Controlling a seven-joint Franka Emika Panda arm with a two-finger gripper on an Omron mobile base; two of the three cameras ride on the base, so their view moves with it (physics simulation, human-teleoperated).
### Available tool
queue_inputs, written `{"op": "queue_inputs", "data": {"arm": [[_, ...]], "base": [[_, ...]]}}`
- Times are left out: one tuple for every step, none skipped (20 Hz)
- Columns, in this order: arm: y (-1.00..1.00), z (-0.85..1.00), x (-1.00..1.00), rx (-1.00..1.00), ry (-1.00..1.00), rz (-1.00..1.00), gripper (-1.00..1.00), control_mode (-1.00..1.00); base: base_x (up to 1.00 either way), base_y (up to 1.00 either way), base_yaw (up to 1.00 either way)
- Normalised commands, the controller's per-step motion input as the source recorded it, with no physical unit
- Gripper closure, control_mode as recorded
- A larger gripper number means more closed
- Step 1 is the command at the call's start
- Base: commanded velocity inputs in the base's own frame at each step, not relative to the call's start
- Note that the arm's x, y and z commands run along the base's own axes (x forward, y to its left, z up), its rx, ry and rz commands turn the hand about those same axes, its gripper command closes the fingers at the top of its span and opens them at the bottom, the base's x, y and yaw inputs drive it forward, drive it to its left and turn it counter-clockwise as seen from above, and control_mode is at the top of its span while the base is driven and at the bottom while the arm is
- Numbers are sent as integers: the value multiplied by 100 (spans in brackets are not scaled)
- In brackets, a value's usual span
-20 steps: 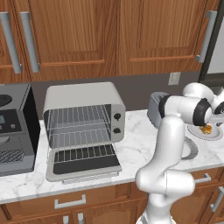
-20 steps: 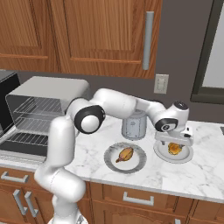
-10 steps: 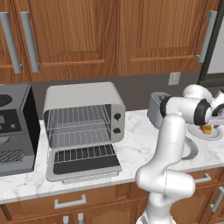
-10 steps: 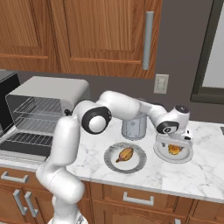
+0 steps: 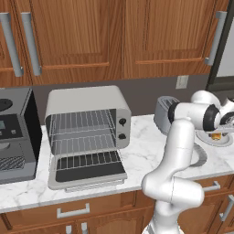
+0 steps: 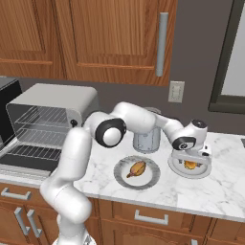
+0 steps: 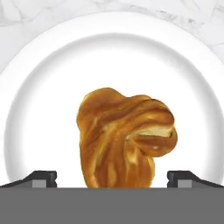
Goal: Open the toaster oven door. Place the bread on the bottom rack in the toaster oven and place the chicken drumstick on the top rack.
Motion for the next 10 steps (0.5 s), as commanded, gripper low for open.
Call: {"op": "queue_inputs", "data": {"arm": [[-8, -10, 22, -1, 0, 0, -100, -100], [-10, -9, 20, -1, 0, 0, -100, -100], [-11, -9, 18, -1, 0, 0, -100, -100], [-14, -11, 10, 0, 0, 0, -100, -100], [-15, -15, 6, 0, 0, 0, -100, -100], [-13, -20, 4, 0, 0, 0, -100, -100], [-12, -22, 2, 0, 0, 0, -100, -100], [-8, -25, 0, 0, 1, 0, -100, -100], [-5, -26, 3, 0, 4, 0, -100, -100], [-3, -29, 2, 0, 4, 0, -100, -100]], "base": [[0, 0, 0], [0, 0, 0], [0, 0, 0], [0, 0, 0], [0, 0, 0], [0, 0, 0], [0, 0, 0], [0, 0, 0], [0, 0, 0], [0, 0, 0]]}}
